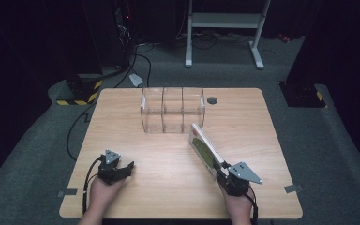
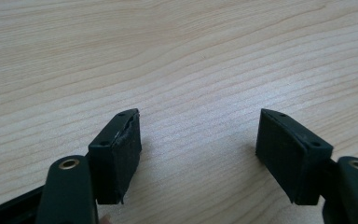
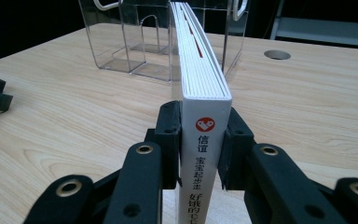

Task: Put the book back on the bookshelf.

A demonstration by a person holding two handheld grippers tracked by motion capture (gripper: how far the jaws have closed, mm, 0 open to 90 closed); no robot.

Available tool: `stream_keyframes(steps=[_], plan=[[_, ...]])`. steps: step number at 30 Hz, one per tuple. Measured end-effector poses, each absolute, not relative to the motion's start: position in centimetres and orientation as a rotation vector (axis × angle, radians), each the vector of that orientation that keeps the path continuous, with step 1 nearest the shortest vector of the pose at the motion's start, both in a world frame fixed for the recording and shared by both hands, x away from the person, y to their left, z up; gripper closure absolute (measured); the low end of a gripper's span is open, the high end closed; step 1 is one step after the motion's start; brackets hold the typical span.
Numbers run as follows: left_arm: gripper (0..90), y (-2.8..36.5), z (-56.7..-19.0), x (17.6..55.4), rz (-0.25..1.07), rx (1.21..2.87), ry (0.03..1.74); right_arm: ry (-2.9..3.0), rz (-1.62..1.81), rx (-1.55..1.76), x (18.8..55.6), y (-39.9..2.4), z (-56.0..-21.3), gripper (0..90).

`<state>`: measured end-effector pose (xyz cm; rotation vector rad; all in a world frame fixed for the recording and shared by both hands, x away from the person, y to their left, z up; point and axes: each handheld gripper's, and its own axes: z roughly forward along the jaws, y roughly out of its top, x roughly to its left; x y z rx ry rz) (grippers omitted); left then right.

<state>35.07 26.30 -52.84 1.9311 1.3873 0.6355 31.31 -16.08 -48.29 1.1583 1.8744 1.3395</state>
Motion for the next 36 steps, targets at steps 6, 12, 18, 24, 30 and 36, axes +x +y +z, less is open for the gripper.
stream_keyframes(steps=[6,12,18,24,30,36], plan=[[30.9,26.3,-52.8,35.1,0.636,1.931,1.387,1.866,1.343,1.155,31.4,-16.0,-48.0,67.7],[31.0,26.3,-52.8,35.1,0.635,1.931,1.387,1.886,1.325,1.152,31.7,-15.0,-47.7,59.5],[31.3,26.3,-52.8,35.0,0.637,1.934,1.384,1.877,1.294,1.185,32.0,-14.4,-47.4,59.6],[31.4,26.3,-52.8,35.0,0.635,1.932,1.385,1.884,1.283,1.195,32.2,-14.2,-47.2,68.4],[31.3,26.3,-52.8,35.0,0.635,1.933,1.385,1.885,1.235,1.149,32.1,-13.8,-47.2,74.0],[31.3,26.3,-52.8,35.0,0.636,1.932,1.385,1.896,1.227,1.159,32.3,-13.6,-47.1,74.5]])
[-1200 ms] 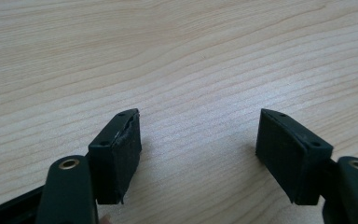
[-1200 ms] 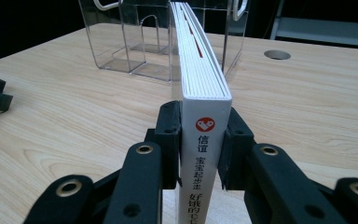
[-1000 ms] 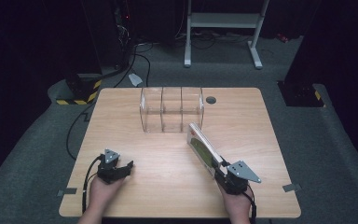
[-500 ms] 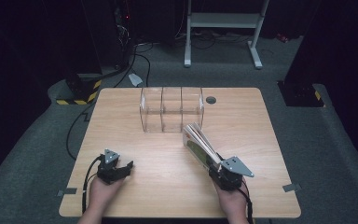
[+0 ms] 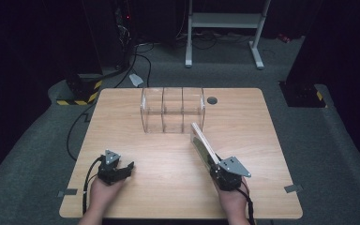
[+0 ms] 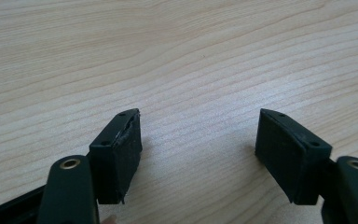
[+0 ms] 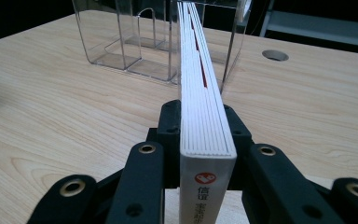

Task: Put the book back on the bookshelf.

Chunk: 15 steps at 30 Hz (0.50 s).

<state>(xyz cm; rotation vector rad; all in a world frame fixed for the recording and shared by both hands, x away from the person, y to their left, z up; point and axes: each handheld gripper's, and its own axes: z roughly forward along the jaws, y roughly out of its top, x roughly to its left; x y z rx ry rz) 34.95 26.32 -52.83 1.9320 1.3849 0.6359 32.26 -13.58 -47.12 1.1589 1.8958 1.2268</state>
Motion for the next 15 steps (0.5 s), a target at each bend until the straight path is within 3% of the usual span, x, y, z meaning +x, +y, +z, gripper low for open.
stream_keyframes(steps=[6,15], plan=[[31.3,26.3,-52.8,34.9,0.632,1.934,1.384,1.847,1.264,1.203,32.3,-13.8,-47.1,75.2],[31.3,26.2,-52.8,34.8,0.633,1.932,1.384,1.769,1.299,1.169,32.6,-13.4,-43.9,75.5]])
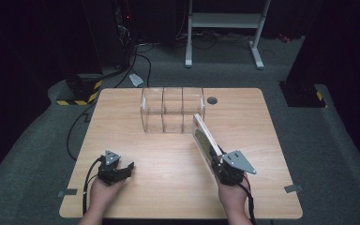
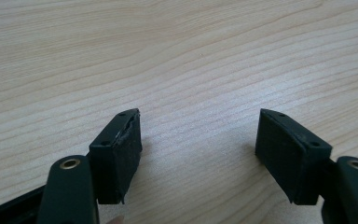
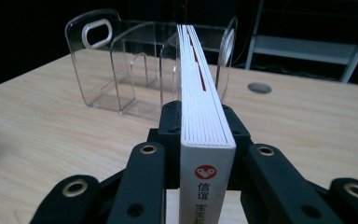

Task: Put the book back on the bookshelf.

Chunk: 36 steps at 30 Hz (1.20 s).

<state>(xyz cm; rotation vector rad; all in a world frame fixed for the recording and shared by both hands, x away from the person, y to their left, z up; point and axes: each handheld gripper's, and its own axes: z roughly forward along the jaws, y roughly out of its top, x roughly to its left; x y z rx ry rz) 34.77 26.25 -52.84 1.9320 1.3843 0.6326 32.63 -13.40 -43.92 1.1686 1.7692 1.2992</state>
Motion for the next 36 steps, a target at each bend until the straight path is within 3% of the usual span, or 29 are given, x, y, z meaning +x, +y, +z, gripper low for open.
stream_keyframes(steps=[6,23,36], plan=[[31.3,26.3,-52.8,34.8,0.631,1.933,1.384,1.742,1.299,1.173,34.5,-12.0,-42.5,75.4],[31.3,26.3,-52.8,34.8,0.629,1.933,1.384,1.712,1.199,1.231,41.4,-8.4,-42.8,75.3],[31.3,26.3,-52.8,34.8,0.632,1.934,1.384,1.683,1.155,1.236,44.5,-6.6,-43.0,75.3]])
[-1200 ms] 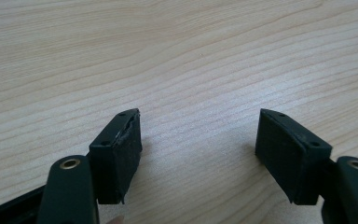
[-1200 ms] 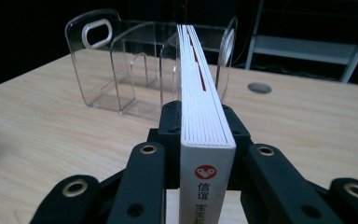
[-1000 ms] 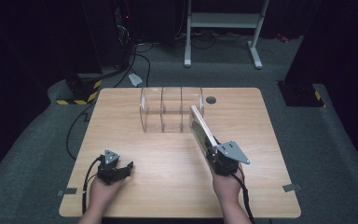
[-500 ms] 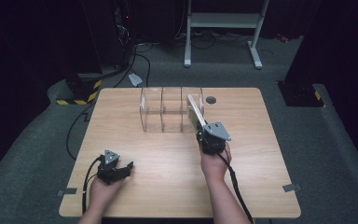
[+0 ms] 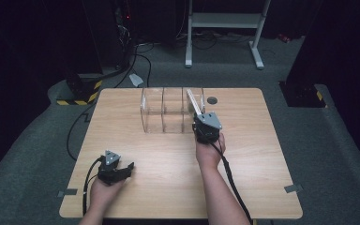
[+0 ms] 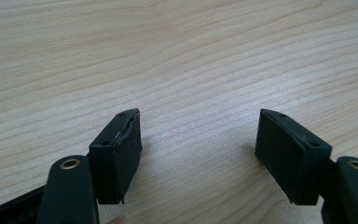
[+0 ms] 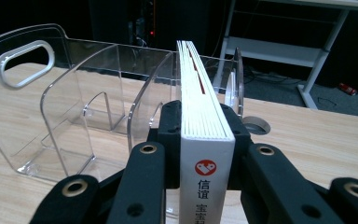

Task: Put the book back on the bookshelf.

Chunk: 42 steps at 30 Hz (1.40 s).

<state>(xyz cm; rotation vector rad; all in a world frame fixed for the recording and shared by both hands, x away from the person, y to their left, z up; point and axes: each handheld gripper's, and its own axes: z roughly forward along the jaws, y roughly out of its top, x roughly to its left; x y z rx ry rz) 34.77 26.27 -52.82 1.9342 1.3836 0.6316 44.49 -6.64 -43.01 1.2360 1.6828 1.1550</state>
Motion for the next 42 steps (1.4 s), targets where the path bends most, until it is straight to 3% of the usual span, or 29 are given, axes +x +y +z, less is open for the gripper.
stream_keyframes(steps=[21,42], plan=[[31.4,26.3,-52.8,34.7,0.634,1.931,1.388,1.668,1.105,1.272,46.8,-6.3,-43.9,75.2],[32.0,26.3,-52.8,34.6,0.640,1.932,1.384,1.668,1.111,1.299,45.3,-6.0,-44.6,74.1]])
